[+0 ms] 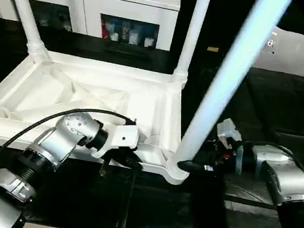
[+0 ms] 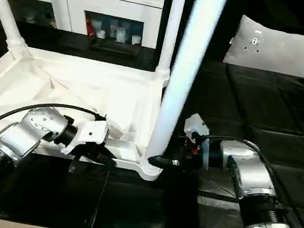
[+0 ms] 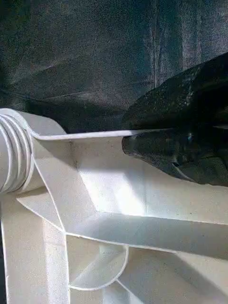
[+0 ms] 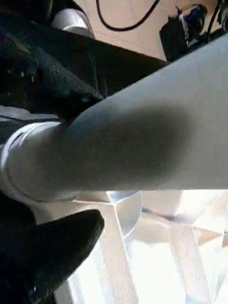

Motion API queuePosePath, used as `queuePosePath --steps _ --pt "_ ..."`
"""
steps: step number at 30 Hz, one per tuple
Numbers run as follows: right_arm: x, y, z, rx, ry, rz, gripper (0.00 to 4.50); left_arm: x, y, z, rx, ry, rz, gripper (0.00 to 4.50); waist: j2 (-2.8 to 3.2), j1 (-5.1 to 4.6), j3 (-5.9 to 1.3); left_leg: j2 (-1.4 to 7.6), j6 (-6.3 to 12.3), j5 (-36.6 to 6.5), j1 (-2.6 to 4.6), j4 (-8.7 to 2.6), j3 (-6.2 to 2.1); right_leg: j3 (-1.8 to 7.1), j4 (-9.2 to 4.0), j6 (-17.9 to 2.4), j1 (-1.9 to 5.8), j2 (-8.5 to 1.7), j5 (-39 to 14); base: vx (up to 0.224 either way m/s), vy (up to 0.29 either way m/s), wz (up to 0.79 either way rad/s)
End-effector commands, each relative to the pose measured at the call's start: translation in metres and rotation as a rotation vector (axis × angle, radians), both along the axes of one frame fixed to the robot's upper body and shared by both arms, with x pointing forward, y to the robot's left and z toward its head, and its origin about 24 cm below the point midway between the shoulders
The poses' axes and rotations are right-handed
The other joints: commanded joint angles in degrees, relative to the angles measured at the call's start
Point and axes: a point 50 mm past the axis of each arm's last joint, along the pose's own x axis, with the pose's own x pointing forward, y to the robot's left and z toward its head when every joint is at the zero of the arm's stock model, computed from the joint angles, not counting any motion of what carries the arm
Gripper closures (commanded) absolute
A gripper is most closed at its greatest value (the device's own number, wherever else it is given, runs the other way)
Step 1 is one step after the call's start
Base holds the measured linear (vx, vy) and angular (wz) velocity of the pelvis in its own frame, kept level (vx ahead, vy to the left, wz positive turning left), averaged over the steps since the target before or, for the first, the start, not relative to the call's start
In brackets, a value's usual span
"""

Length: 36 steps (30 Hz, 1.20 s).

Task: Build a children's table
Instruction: Rotate leg to tighten

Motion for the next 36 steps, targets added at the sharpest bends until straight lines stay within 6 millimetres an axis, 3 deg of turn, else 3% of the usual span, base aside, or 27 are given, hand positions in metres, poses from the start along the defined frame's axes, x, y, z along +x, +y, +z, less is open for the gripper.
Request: queuePosePath --steps 1,11,17,20,22,25,26,28,31,32,35,36 --pt "-0.001 0.004 -0.001 0.017 0.001 0.018 1.53 -0.006 -0.009 0.002 -0.006 -0.008 -0.086 4.50 -0.11 -0.30 -3.73 2.19 3.19 -8.2 0.11 -3.66 -0.24 3.26 -3.96 -9.1 3.38 -4.97 -15.9 0.000 0.000 0.00" --pt "-0.007 0.012 -0.005 0.056 0.035 0.040 2.40 -0.008 -0.010 0.001 -0.045 0.016 -0.034 4.50 0.09 -0.22 -3.69 2.14 2.89 -8.5 0.10 -3.73 -0.28 3.21 -4.08 -8.6 3.45 -4.94 -16.6 0.000 0.000 0.00" --pt "-0.012 0.021 -0.004 0.113 0.056 0.023 2.45 -0.004 -0.015 0.004 -0.127 0.042 0.088 4.50 0.00 -0.17 -3.64 2.15 2.86 -8.6 0.16 -3.74 -0.23 3.26 -4.21 -8.3 3.39 -4.92 -17.3 0.000 0.000 0.00" --pt "-0.001 0.029 -0.010 0.059 0.060 -0.153 2.46 0.004 -0.024 0.008 -0.179 0.042 0.240 4.50 0.00 -0.45 -3.52 2.09 2.47 -8.4 0.18 -3.84 -0.29 3.20 -4.25 -8.4 3.28 -4.84 -17.7 0.000 0.000 0.00" --pt "0.006 0.033 -0.013 0.024 0.046 -0.229 2.46 0.008 -0.027 0.008 -0.190 0.039 0.305 4.50 -0.18 -0.84 -3.34 1.72 1.55 -9.7 0.18 -3.88 -0.38 2.97 -4.81 -7.1 3.37 -5.03 -22.2 0.000 0.000 0.00" --pt "0.026 0.043 -0.021 -0.036 0.050 -0.460 2.46 0.017 -0.040 0.010 -0.222 0.026 0.469 4.50 -0.30 -2.60 -3.30 1.33 0.77 -9.7 -0.08 -3.81 -0.51 2.71 -5.52 -5.0 3.43 -5.06 -26.7 0.000 0.000 0.00" --pt "0.029 0.045 -0.021 -0.037 0.054 -0.496 2.48 0.019 -0.042 0.011 -0.229 0.022 0.498 4.50 -0.35 -3.33 -3.33 1.26 0.77 -9.2 -0.31 -3.76 -0.56 2.69 -5.36 -5.3 3.51 -4.93 -26.1 0.000 0.000 0.00" --pt "0.033 0.049 -0.022 -0.037 0.069 -0.546 2.48 0.021 -0.046 0.012 -0.241 0.018 0.527 4.50 -0.46 -3.74 -3.39 1.06 1.77 -9.3 -0.05 -3.51 -0.40 2.73 -5.62 -5.1 3.26 -4.79 -25.8 0.000 0.000 0.00" --pt "0.045 0.055 -0.022 -0.024 0.047 -0.687 2.48 0.029 -0.055 0.015 -0.265 -0.019 0.615 4.50 -0.22 -4.12 -3.56 1.12 2.48 -8.0 -0.22 -3.53 -0.38 2.74 -5.36 -5.8 3.24 -4.61 -23.5 0.000 0.000 0.00" --pt "0.048 0.057 -0.020 -0.006 0.033 -0.712 1.81 0.030 -0.056 0.016 -0.252 -0.041 0.626 4.50 -0.35 -4.18 -3.68 1.35 2.63 -7.4 -0.26 -3.58 -0.45 2.83 -5.03 -6.2 3.30 -4.68 -21.6 0.000 0.000 0.00" --pt "0.051 0.061 -0.015 0.033 0.015 -0.708 1.74 0.031 -0.053 0.015 -0.202 -0.088 0.631 4.50 -0.17 -4.16 -3.88 1.62 3.43 -5.7 -0.45 -3.50 -0.41 3.09 -4.27 -8.4 3.48 -4.78 -15.3 0.000 0.000 0.00" --pt "0.050 0.062 -0.015 0.032 0.013 -0.704 1.45 0.031 -0.053 0.015 -0.199 -0.091 0.630 4.50 -0.17 -4.06 -4.01 1.64 3.77 -4.8 -0.41 -3.42 -0.40 3.12 -3.86 -9.3 3.62 -4.75 -12.6 0.000 0.000 0.00"
